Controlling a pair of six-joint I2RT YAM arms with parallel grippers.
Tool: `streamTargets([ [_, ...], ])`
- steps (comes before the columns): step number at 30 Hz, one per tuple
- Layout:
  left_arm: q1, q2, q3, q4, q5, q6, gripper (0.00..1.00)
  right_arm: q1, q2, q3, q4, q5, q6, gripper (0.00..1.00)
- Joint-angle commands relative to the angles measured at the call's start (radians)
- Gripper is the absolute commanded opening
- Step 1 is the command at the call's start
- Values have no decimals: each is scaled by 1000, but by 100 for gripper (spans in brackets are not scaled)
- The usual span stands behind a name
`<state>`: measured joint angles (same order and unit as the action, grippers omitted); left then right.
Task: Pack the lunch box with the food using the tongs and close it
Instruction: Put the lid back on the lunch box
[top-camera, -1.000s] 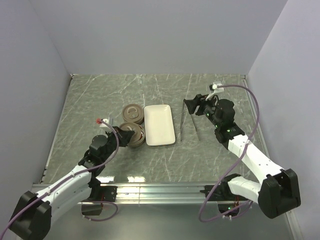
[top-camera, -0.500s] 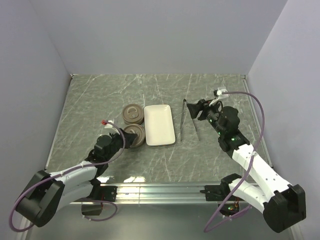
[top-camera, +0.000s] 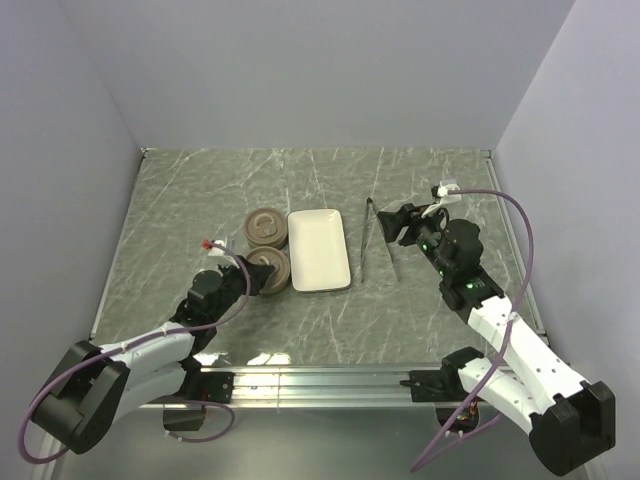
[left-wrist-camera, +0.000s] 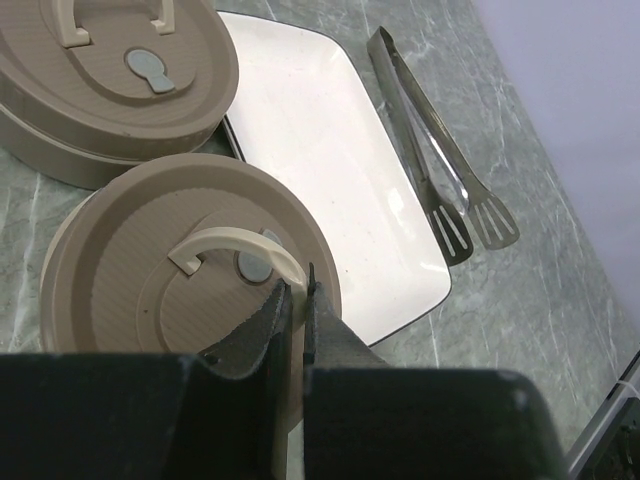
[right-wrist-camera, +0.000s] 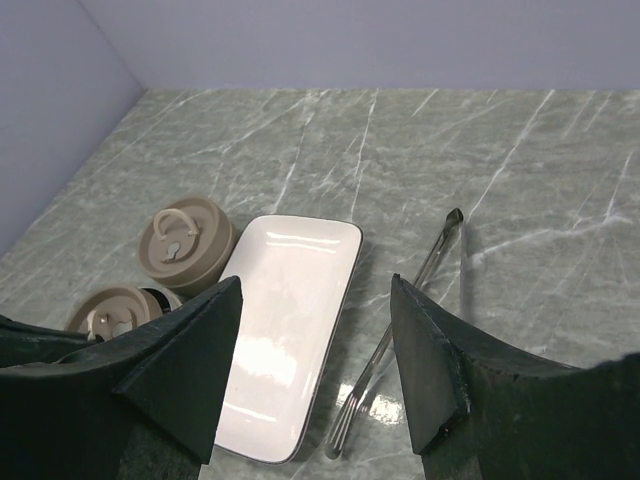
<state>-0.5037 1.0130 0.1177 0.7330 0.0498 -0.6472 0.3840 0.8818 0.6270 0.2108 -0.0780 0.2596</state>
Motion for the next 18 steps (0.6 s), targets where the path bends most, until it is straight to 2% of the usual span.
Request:
streamTargets([
  [1,-4,19,13,77,-7,18,0,10,-35,-9,13,18,3,68],
  [8,-2,108,27,135,24,12,1,15,-46,-13,7,26,0,68],
  [18,-2,131,36,134,-10,23,1,15,-52,-16,6,29,0,68],
])
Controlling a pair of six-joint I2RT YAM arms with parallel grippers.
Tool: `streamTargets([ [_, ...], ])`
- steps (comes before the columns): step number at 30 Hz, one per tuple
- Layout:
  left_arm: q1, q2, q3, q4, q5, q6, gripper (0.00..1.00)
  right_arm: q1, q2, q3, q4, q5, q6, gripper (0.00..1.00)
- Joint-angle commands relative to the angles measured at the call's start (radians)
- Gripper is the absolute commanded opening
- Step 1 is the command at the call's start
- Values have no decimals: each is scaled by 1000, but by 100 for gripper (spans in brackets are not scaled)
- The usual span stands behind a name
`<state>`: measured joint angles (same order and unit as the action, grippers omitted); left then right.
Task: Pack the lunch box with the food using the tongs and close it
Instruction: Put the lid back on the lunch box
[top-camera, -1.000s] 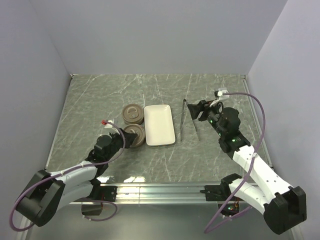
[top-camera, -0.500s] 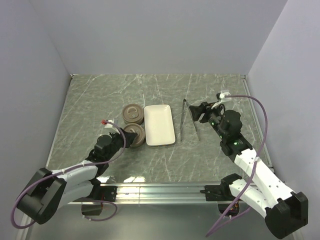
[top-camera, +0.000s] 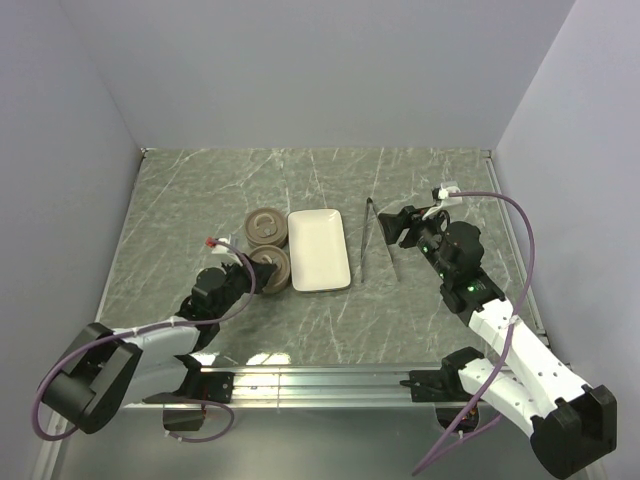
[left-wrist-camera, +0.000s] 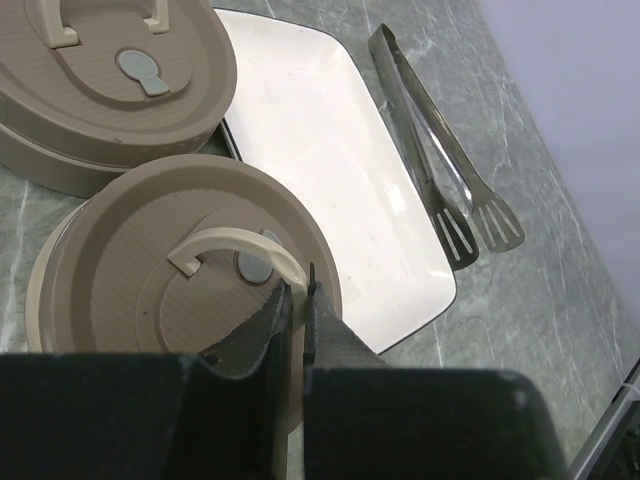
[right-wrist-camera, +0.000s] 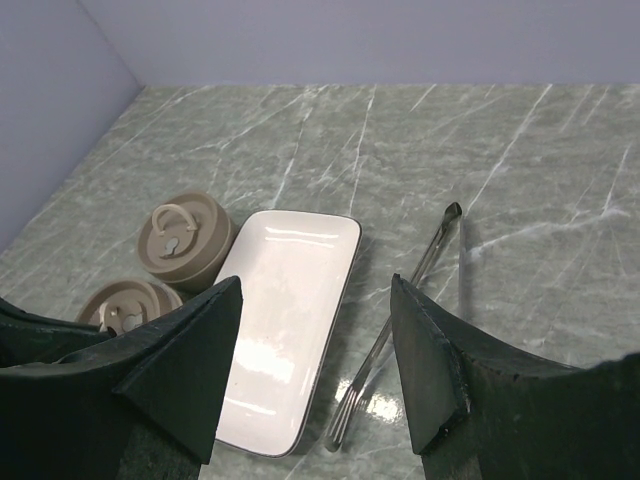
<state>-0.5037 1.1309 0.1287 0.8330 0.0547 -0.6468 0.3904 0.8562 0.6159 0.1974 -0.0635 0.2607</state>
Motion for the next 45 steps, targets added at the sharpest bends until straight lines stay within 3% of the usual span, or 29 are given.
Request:
streamTargets([
  [1,-1,21,25,37,-16,22,1,8,-28,-5,19,14,-3,68],
  [17,53,92,28,107,36,-4,0,15,-28,-5,17,17,-5,68],
  [30,100,210,-30,325,157,-51,0,21,-36,-8,10,33,-9,68],
  [37,100,162,-83,397,177,-48,0,24,-32,-5,5,39,-11,68],
  [45,100,49,-103,295,116,-14,0,28,-36,-7,2,42,-11,68],
])
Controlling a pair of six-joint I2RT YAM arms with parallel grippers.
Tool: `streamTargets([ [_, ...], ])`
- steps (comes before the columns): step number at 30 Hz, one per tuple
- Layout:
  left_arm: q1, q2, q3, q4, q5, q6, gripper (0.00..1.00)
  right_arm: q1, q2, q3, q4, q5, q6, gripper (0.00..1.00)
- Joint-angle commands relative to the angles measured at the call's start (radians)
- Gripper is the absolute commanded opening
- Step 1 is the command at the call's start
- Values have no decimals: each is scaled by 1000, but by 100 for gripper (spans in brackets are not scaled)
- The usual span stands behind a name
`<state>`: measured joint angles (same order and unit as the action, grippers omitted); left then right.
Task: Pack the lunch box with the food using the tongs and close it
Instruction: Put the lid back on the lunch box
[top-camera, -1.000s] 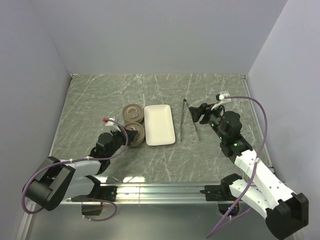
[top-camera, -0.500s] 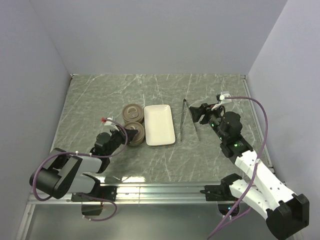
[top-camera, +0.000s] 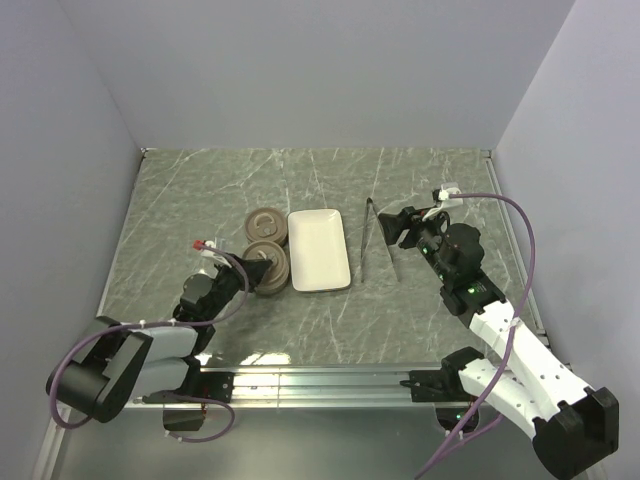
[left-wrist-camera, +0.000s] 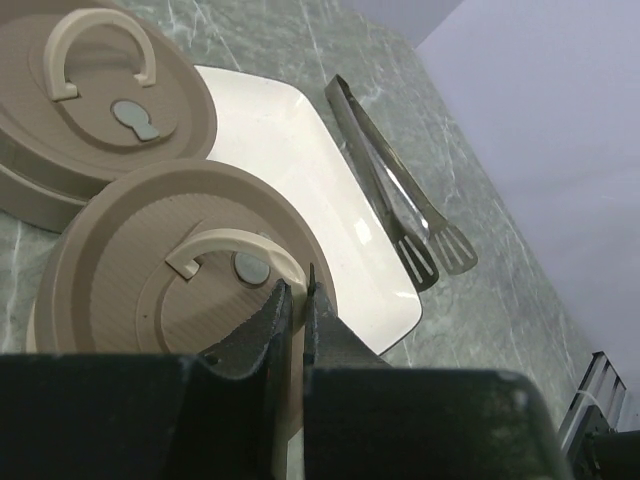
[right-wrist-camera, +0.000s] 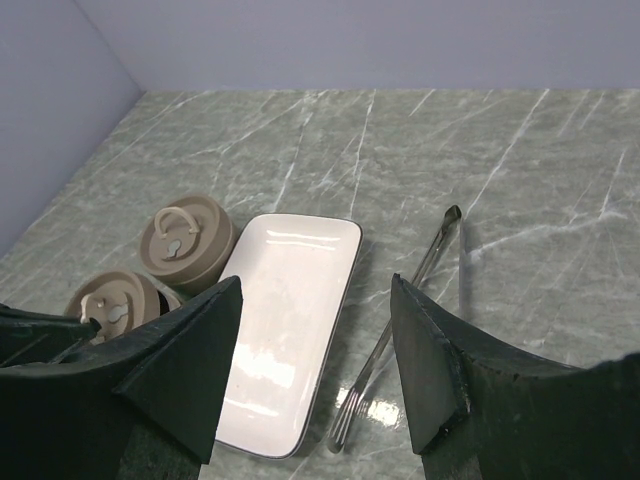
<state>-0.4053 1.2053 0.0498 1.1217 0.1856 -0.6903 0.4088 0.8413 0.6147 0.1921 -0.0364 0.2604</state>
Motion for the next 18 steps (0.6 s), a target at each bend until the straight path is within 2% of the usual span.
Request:
streamTargets([
  [1,2,-23,-24,9,-12,29,0,10,-21,-6,7,15,-10,68],
  [12,2,112,18,41,15,18,0,15,-33,-12,1,26,-10,68],
  [18,2,135,25,55,20,17,0,16,-34,-10,1,24,-10,68],
])
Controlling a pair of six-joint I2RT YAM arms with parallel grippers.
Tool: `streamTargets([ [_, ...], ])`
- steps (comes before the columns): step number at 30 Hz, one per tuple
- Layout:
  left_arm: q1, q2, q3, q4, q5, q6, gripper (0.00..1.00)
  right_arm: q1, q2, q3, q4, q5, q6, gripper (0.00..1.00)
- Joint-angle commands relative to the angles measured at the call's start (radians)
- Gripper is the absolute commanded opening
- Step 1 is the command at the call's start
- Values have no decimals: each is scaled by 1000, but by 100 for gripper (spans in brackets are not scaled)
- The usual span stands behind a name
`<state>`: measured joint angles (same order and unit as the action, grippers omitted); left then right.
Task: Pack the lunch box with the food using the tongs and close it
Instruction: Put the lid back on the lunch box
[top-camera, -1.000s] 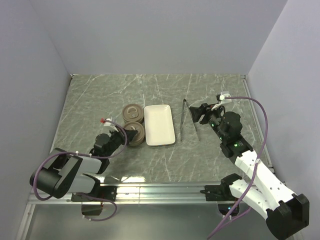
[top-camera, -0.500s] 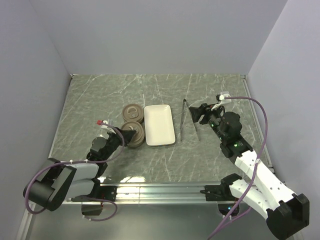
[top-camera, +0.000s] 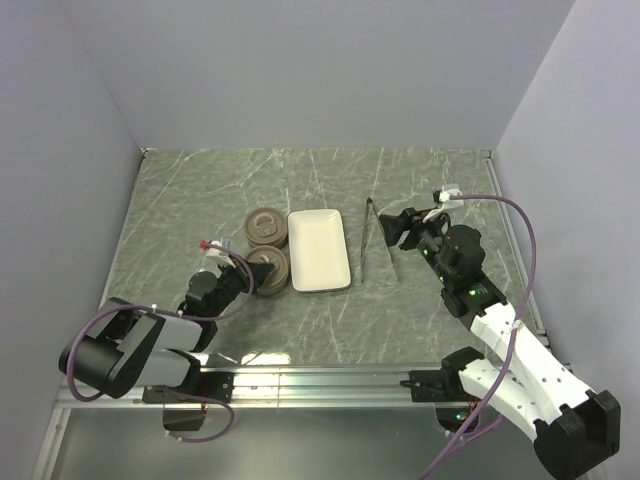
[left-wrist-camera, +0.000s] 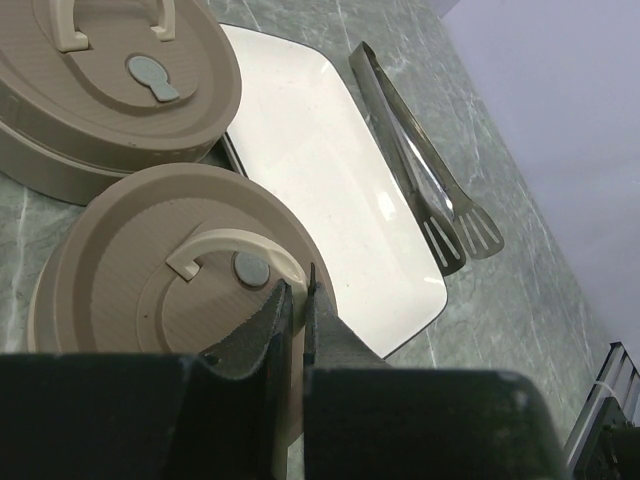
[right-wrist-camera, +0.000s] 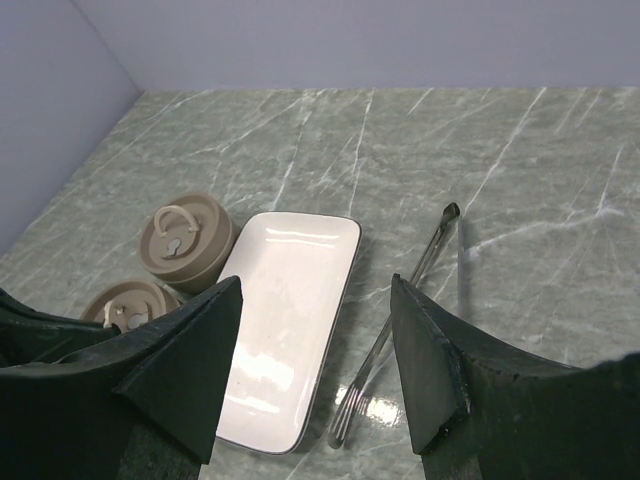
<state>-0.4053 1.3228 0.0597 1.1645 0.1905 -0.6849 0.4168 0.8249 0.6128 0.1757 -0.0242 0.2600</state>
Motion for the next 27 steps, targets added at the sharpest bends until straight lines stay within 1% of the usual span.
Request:
streamTargets([
  [1,2,19,15,14,13,12,0,7,-17,-8,18,13,-11,68],
  [8,3,44,6,52,32,10,1,11,-15,-8,16,17,-11,68],
  [11,3,36,11,41,35,13,16,13,-12,-5,13,18,-11,68],
  [12,3,26,12,31,33,15,28,14,-10,-5,13,20,-13,68],
  [15,3,-13,11,0,29,21,49,16,-9,-4,11,23,-15,68],
  [17,3,-39,9,-20,24,27,55,16,-9,-4,13,23,-15,68],
  [18,3,-72,9,-37,18,28,61,16,-9,-4,11,23,-16,68],
  [21,3,-155,3,-97,9,36,68,16,-9,-5,11,23,-16,68],
  [25,2,-279,-1,-208,-28,45,70,17,-13,-5,10,23,-16,68],
  [26,2,-309,-3,-260,-40,44,70,17,-17,-5,10,23,-16,68],
  [27,2,-368,-3,-300,-54,45,70,17,-17,-7,10,23,-16,68],
])
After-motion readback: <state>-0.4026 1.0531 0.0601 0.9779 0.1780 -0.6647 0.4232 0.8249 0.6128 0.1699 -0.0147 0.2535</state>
